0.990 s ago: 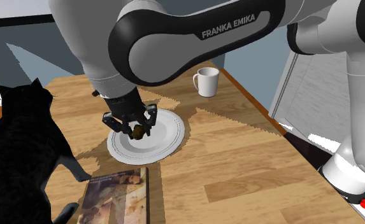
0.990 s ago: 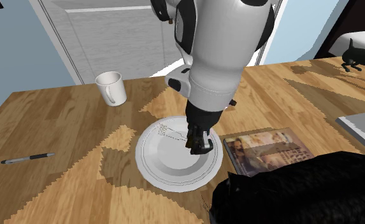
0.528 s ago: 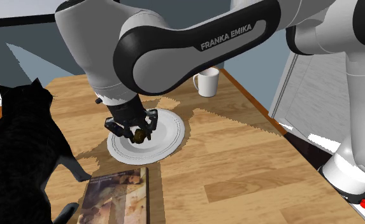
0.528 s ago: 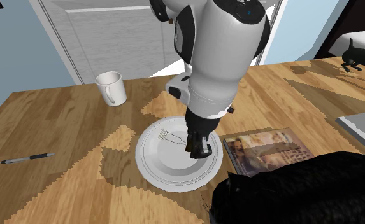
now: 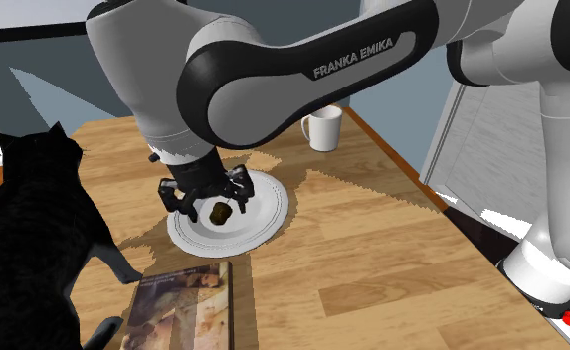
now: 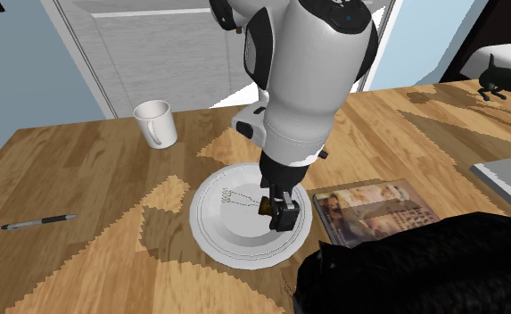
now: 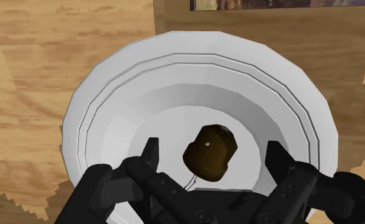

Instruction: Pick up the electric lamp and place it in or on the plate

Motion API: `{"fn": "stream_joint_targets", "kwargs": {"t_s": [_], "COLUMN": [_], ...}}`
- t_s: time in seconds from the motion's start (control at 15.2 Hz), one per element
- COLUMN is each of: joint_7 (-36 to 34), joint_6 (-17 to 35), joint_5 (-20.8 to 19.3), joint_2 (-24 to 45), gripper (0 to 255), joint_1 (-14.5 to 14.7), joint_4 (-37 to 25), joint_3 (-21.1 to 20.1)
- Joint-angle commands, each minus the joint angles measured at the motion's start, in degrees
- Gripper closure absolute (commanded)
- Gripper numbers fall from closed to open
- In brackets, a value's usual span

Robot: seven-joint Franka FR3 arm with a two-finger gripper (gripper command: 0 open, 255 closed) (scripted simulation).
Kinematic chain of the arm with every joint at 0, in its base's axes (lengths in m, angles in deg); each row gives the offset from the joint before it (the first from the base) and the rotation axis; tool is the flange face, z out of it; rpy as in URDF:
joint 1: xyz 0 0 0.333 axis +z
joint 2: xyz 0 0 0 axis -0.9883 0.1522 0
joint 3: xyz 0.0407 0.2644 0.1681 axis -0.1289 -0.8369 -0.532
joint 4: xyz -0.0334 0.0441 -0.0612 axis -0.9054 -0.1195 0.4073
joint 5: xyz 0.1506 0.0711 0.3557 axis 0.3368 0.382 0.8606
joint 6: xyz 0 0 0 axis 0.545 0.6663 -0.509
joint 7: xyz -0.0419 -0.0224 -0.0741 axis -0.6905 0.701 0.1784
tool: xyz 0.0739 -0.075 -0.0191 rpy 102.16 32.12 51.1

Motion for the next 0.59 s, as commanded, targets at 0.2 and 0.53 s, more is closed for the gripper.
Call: {"fn": "stream_joint_targets", "kwargs": {"t_s": [0.2,0.53], "joint_7": [0.8,1.0], "joint_6": [-5.7,-7.3], "joint_5": [0.3,0.3], "joint_2": [0.0,0.2], "gripper": [0,0], "joint_1": [2.2,3.0], "joint_4": [-6.2,-8.1], "joint_3": [-0.1,-0.1]}}
